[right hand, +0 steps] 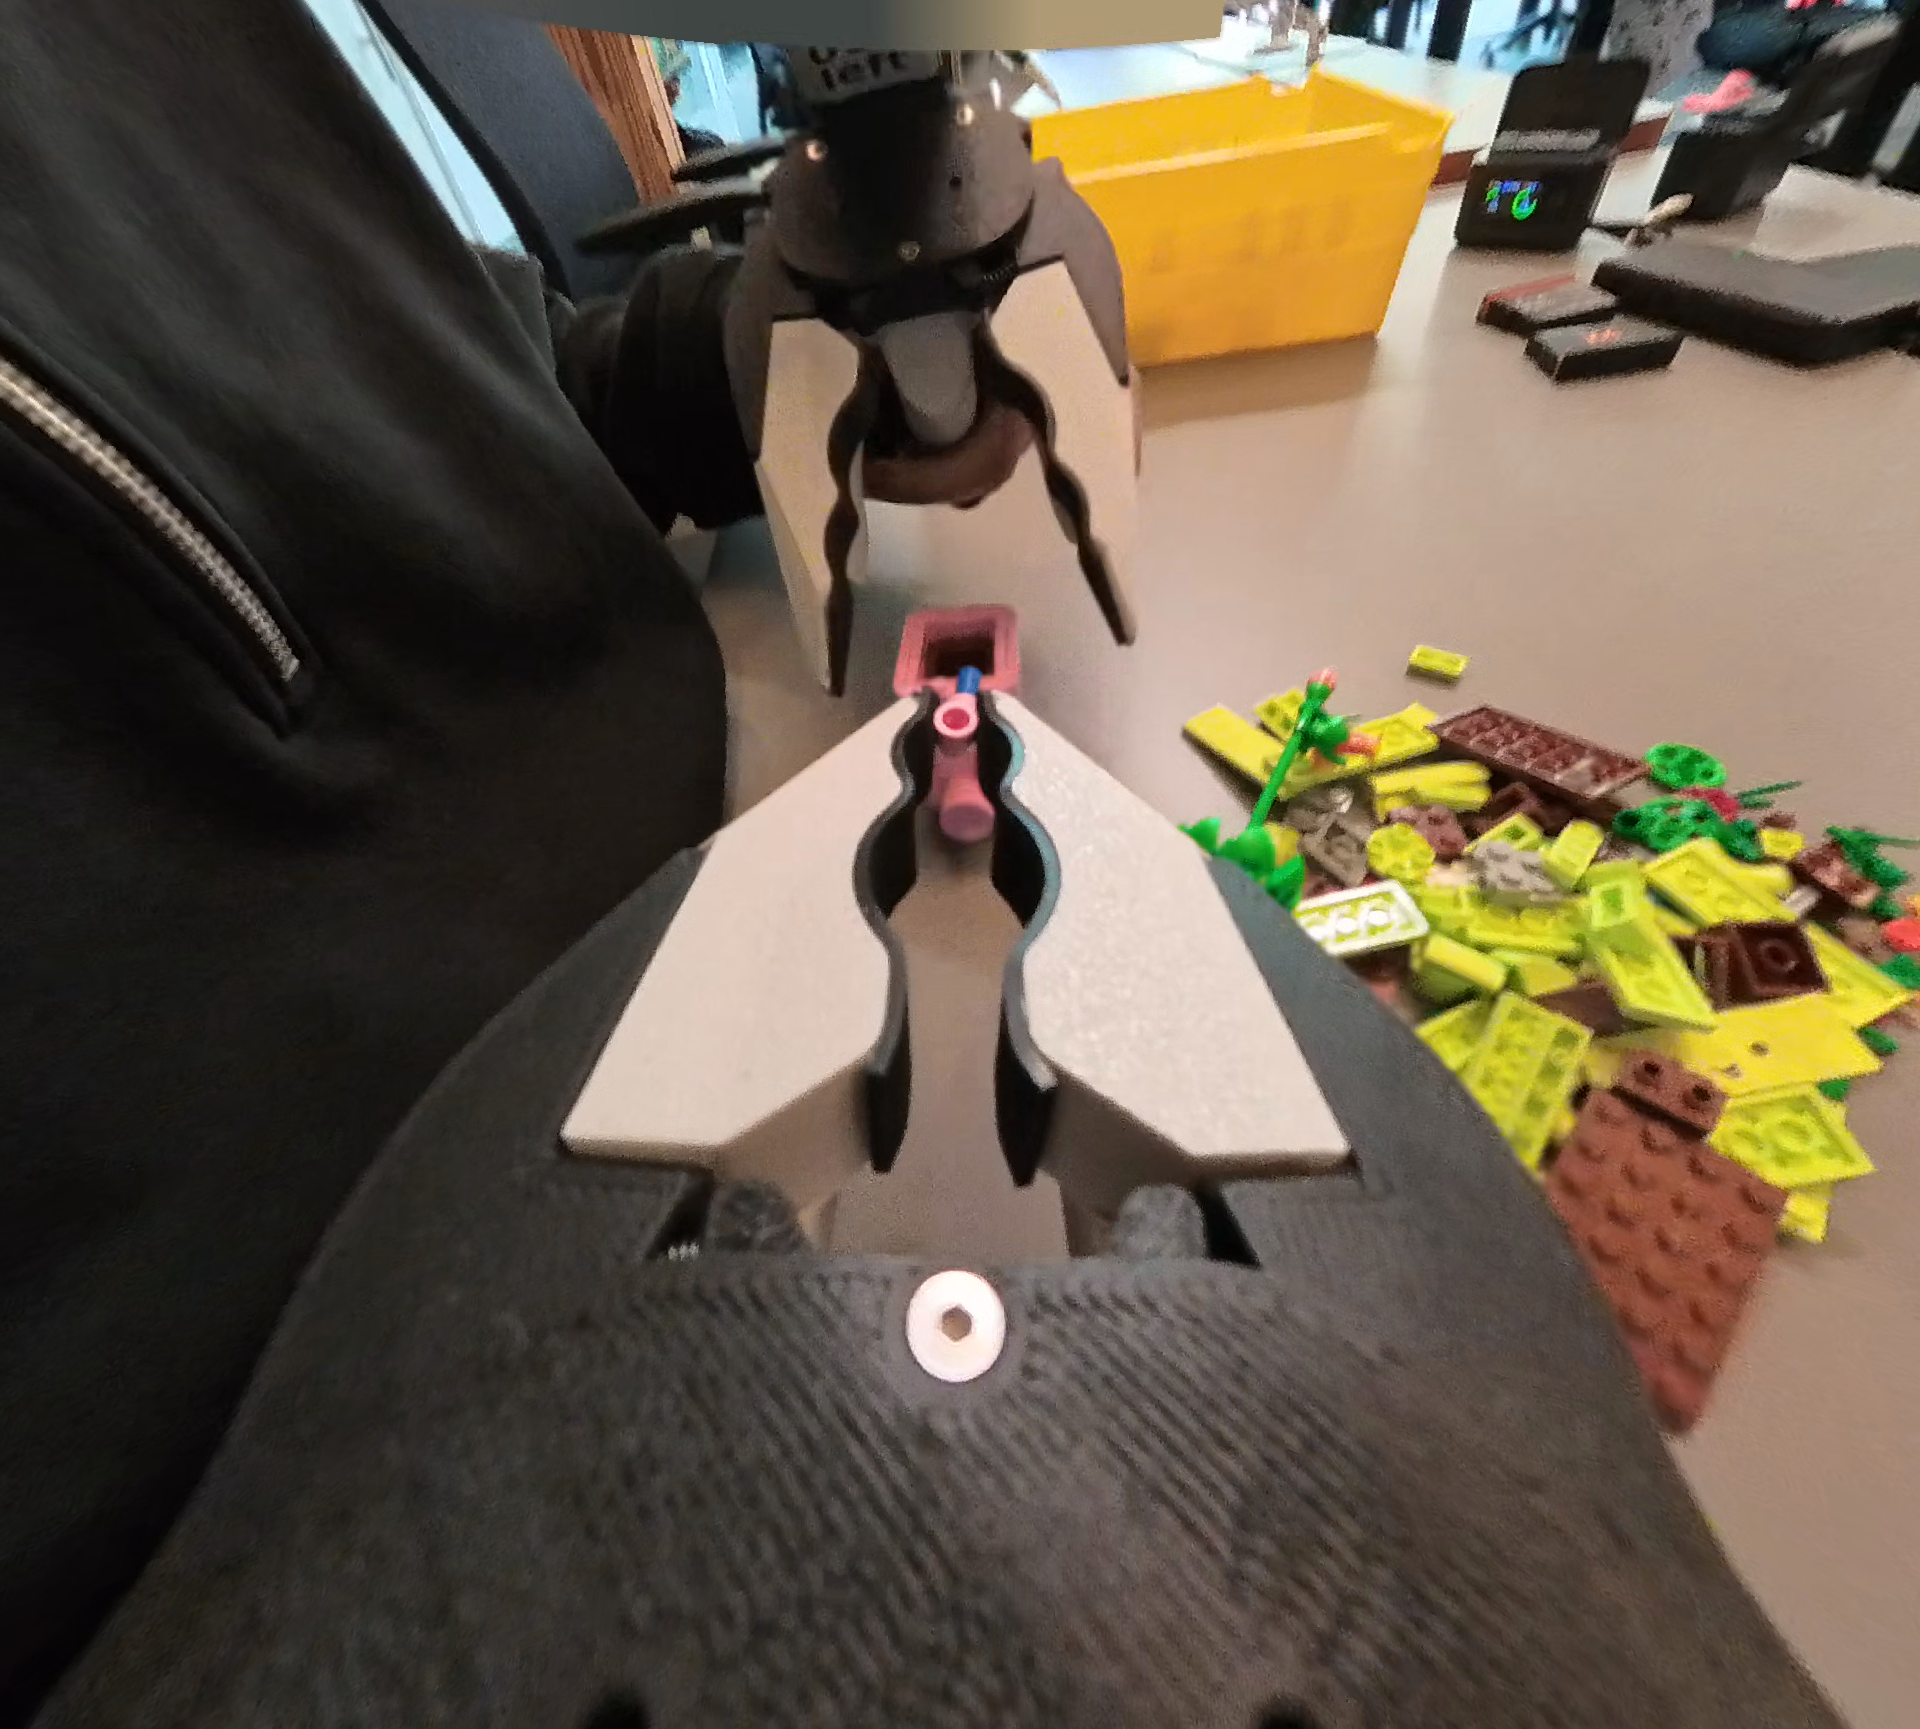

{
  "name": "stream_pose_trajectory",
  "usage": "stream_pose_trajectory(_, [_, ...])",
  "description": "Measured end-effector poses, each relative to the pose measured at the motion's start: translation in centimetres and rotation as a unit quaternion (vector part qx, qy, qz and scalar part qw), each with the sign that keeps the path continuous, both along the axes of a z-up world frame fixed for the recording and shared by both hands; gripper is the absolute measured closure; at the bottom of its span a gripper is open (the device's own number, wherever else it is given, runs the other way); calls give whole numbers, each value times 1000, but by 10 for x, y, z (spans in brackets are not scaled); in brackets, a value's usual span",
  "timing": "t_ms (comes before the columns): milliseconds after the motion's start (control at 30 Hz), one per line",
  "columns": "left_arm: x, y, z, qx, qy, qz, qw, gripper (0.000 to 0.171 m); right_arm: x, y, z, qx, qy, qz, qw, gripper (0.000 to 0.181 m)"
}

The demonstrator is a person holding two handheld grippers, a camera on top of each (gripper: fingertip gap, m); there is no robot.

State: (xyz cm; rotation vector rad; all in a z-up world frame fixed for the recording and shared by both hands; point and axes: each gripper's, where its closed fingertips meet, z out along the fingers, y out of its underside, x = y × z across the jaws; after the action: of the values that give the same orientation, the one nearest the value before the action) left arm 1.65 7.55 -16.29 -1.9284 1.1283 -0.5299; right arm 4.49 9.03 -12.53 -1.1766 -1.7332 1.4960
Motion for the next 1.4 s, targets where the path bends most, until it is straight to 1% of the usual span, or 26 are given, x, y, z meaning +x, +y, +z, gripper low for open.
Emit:
stream_pose_trajectory(33, [0, 7, 17, 20, -39, 11, 999, 103, -2, 3, 6, -2, 11, 2, 1000, 176])
stream_pose_trajectory(67, [-1, 14, 34, 43, -80, 23, 996, 111, -5, 6, 13, 1, 21, 3, 1000, 175])
stream_pose_trajectory(133, [-8, 28, 62, 76, -154, 43, 984, 138, -14, 14, 25, 26, 41, 7, 999, 175])
stream_pose_trajectory(167, [-12, 35, 71, 77, -184, 51, 979, 147, -19, 19, 31, 48, 52, 7, 997, 175])
stream_pose_trajectory(200, [-17, 44, 75, 67, -209, 61, 974, 147, -26, 27, 35, 74, 61, 2, 995, 175])
stream_pose_trajectory(267, [-33, 70, 75, 39, -251, 110, 961, 150, -41, 43, 41, 124, 76, -11, 989, 176])
stream_pose_trajectory(300, [-41, 79, 74, 18, -282, 127, 951, 148, -48, 50, 42, 141, 82, -18, 986, 175])
stream_pose_trajectory(333, [-45, 83, 75, -13, -324, 124, 938, 142, -53, 56, 43, 147, 86, -24, 985, 176])
stream_pose_trajectory(400, [-48, 81, 76, -90, -408, 102, 903, 131, -59, 61, 42, 132, 97, -31, 986, 176])
stream_pose_trajectory(467, [-48, 76, 68, -141, -453, 85, 876, 135, -60, 62, 37, 131, 105, -43, 985, 176])
stream_pose_trajectory(567, [-46, 72, 60, -213, -505, 73, 833, 139, -62, 61, 24, 183, 98, -61, 976, 176])
stream_pose_trajectory(600, [-45, 73, 58, -224, -512, 72, 826, 142, -63, 60, 23, 202, 101, -64, 972, 176])
stream_pose_trajectory(633, [-43, 73, 56, -231, -510, 72, 826, 144, -65, 58, 22, 218, 103, -69, 968, 176])
stream_pose_trajectory(700, [-38, 71, 52, -236, -498, 68, 832, 146, -67, 56, 19, 244, 101, -70, 962, 176])
stream_pose_trajectory(800, [-32, 69, 52, -240, -496, 61, 832, 150, -68, 51, 12, 264, 94, -63, 958, 176])
stream_pose_trajectory(833, [-31, 69, 51, -240, -494, 61, 833, 155, -68, 50, 10, 267, 93, -62, 957, 176])
stream_pose_trajectory(900, [-31, 69, 47, -234, -480, 70, 842, 170, -68, 48, 11, 268, 97, -60, 957, 176])
stream_pose_trajectory(1167, [-32, 70, 49, -215, -469, 77, 853, 171, -68, 47, 13, 276, 112, -66, 952, 176])
stream_pose_trajectory(1267, [-31, 70, 49, -200, -454, 84, 864, 171, -67, 49, 12, 258, 92, -67, 959, 176])
stream_pose_trajectory(1400, [-29, 69, 51, -180, -440, 82, 876, 171, -64, 49, 13, 184, 53, -56, 980, 176])
